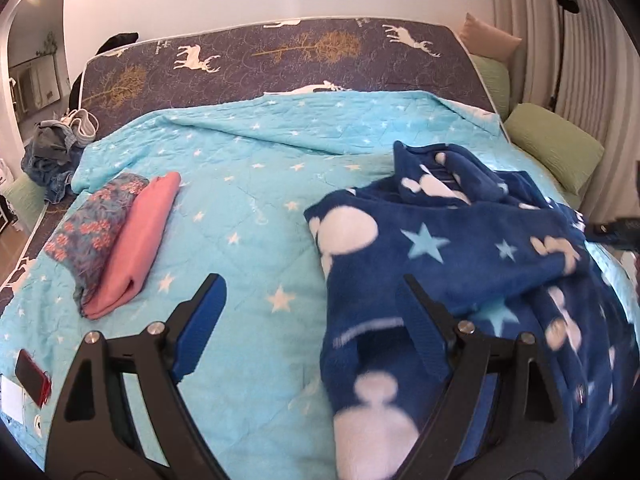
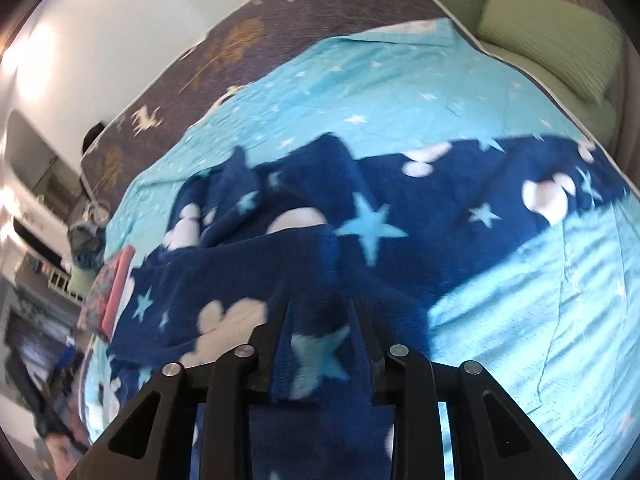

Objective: Fold small clothes

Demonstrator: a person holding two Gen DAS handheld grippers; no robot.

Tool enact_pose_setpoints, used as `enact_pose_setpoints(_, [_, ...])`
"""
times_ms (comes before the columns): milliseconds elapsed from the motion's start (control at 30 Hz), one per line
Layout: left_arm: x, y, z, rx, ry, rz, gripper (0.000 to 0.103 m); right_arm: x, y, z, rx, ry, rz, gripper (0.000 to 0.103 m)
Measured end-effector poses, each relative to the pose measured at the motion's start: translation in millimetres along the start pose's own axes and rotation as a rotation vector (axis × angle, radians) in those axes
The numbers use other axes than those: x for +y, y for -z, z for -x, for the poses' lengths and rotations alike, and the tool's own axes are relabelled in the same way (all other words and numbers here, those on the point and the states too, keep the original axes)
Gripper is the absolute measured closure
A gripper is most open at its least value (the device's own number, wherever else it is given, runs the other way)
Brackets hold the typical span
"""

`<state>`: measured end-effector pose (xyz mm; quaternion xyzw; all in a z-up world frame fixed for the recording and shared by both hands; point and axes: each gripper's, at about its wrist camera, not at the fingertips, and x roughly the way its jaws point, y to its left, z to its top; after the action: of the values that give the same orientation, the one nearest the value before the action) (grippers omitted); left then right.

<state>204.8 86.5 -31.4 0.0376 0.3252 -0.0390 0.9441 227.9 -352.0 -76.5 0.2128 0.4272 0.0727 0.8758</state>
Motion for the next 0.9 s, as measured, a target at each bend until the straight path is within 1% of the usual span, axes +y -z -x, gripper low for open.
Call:
enact_pose_setpoints(33, [0,-4,-11,0.015,0.002,0.003,0.017,6,0,-1,0.005,0.004,0.016,0.062])
enact_pose_setpoints(100, [6,-12,-41,0.067,0.056,0.032,0.017,10,0,-5,0.019,-0.009,0.021,0.050])
enact_pose_setpoints(167, [13,-19,-72,0.132,0.131,0.080,0.017,5,-2,-11,0.043,-0.041,-0.013,0.049])
enact_pose_setpoints(233, [21,-27,-104,0.179,0.161,0.134,0.017,3,-5,-20,0.055,-0.062,-0.038,0.049])
enact_pose_setpoints(267, [27,-31,-121,0.202,0.195,0.171,0.017,3,-6,-24,0.053,-0.057,-0.042,0.049])
enact_pose_setpoints(300, [30,-34,-136,0.233,0.249,0.208,0.017,2,-7,-28,0.053,-0.052,-0.043,0.049])
enact_pose_setpoints(333, [32,-35,-145,0.254,0.278,0.238,0.017,2,-7,-30,0.055,-0.053,-0.043,0.048])
enact_pose_setpoints(367, [37,-37,-160,0.281,0.313,0.296,0.017,2,-8,-34,0.060,-0.055,-0.044,0.048])
enact_pose_setpoints(400, [38,-38,-169,0.299,0.341,0.334,0.018,1,-8,-36,0.063,-0.054,-0.044,0.048])
enact_pose_setpoints(467, [34,-42,-180,0.309,0.381,0.350,0.020,1,-9,-42,0.067,-0.051,-0.034,0.048])
enact_pose_setpoints(500, [29,-45,-183,0.305,0.388,0.332,0.030,1,-10,-45,0.068,-0.048,-0.028,0.048])
enact_pose_setpoints(533, [26,-48,-184,0.310,0.399,0.314,0.050,2,-12,-48,0.067,-0.044,-0.019,0.047])
enact_pose_setpoints(567, [22,-52,-186,0.319,0.405,0.292,0.062,2,-13,-50,0.066,-0.044,-0.015,0.047])
enact_pose_setpoints(600, [20,-56,-186,0.324,0.392,0.278,0.075,3,-14,-52,0.065,-0.043,-0.010,0.046])
enact_pose_setpoints(633, [20,-60,-179,0.307,0.380,0.266,0.081,4,-16,-54,0.063,-0.041,-0.004,0.046])
enact_pose_setpoints(700, [18,-71,-153,0.192,0.342,0.213,0.084,6,-19,-55,0.054,-0.032,0.005,0.046])
enact_pose_setpoints(733, [15,-77,-132,0.089,0.321,0.166,0.084,8,-21,-55,0.044,-0.028,0.015,0.046])
enact_pose_setpoints(767, [14,-78,-123,0.036,0.295,0.130,0.084,9,-21,-55,0.034,-0.024,0.023,0.049])
enact_pose_setpoints(800, [9,-77,-116,-0.004,0.221,0.056,0.084,10,-22,-55,0.019,-0.021,0.031,0.055])
enact_pose_setpoints(833, [7,-74,-124,0.025,0.185,0.020,0.084,9,-22,-55,0.014,-0.018,0.031,0.056])
enact_pose_setpoints(867, [6,-67,-135,0.079,0.159,0.000,0.084,8,-22,-57,0.013,-0.014,0.027,0.056])
enact_pose_setpoints(900, [6,-62,-144,0.115,0.146,-0.011,0.084,6,-21,-59,0.016,-0.009,0.022,0.056])
